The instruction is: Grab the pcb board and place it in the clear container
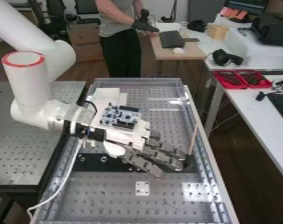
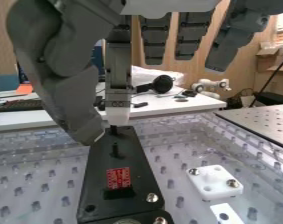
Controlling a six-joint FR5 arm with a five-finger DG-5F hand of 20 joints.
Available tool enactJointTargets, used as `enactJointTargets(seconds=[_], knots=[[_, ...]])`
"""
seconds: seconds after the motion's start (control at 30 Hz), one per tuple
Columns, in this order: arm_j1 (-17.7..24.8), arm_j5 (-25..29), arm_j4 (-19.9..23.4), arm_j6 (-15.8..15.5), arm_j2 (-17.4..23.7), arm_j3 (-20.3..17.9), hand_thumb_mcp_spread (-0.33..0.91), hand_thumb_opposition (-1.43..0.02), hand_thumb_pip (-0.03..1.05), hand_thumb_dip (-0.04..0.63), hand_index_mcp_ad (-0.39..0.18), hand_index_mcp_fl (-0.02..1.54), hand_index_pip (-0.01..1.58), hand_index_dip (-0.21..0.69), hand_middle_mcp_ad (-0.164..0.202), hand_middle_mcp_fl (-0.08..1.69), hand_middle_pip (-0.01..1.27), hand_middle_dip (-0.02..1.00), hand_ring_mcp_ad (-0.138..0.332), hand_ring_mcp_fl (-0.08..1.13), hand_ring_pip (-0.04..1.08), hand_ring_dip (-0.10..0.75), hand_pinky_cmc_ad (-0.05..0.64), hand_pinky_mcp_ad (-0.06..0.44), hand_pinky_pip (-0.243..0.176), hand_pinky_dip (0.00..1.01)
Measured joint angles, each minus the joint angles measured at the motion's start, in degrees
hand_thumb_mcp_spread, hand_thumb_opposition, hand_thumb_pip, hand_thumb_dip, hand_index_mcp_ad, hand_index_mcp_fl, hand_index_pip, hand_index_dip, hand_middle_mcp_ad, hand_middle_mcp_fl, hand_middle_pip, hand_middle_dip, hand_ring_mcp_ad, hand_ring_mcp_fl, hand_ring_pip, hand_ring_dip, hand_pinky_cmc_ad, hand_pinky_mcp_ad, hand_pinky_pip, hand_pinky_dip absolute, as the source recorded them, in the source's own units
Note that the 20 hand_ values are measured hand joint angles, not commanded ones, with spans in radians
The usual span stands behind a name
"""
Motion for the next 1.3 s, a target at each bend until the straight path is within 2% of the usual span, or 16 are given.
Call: enactJointTargets(seconds=[0.17,0.23,0.4,0.8,1.03,1.17,1.3], knots=[[-0.4,-0.7,3.1,-1.9,-0.8,-0.3,0.4,-0.87,0.69,0.253,-0.079,0.22,1.56,0.012,0.073,0.02,0.14,0.11,0.126,0.0,0.08,0.023,0.279,0.197,-0.099,0.43],[-0.5,-1.0,3.5,-2.3,-1.0,-0.3,0.4,-0.87,0.69,0.253,-0.075,0.22,1.56,0.012,0.059,0.02,0.14,0.11,0.127,0.0,0.09,0.023,0.279,0.195,-0.091,0.44],[-0.5,-2.5,2.9,-3.6,-1.7,0.3,0.4,-0.87,0.69,0.253,-0.098,0.22,1.56,0.012,0.058,0.03,0.13,0.11,0.126,0.0,0.08,0.019,0.279,0.195,-0.093,0.42],[-0.6,-4.4,0.9,-6.6,-2.8,1.4,0.42,-0.87,0.69,0.253,-0.099,0.22,1.56,0.012,0.058,0.03,0.14,0.12,0.126,0.0,0.08,0.024,0.279,0.182,-0.089,0.4],[-1.0,-4.1,1.9,-6.7,-3.6,1.3,0.43,-0.87,0.69,0.253,-0.099,0.24,1.56,0.012,0.061,0.03,0.14,0.12,0.126,0.0,0.08,0.021,0.279,0.178,-0.089,0.39],[-1.3,-4.2,2.4,-6.7,-3.9,1.3,0.44,-0.88,0.69,0.253,-0.096,0.28,1.56,0.012,0.058,0.03,0.14,0.12,0.129,0.0,0.08,0.024,0.279,0.178,-0.075,0.38],[-1.6,-4.7,2.3,-6.8,-4.2,1.5,0.46,-0.89,0.69,0.253,-0.122,0.32,1.56,0.012,0.058,0.03,0.14,0.12,0.126,0.0,0.09,0.026,0.279,0.182,-0.075,0.38]])
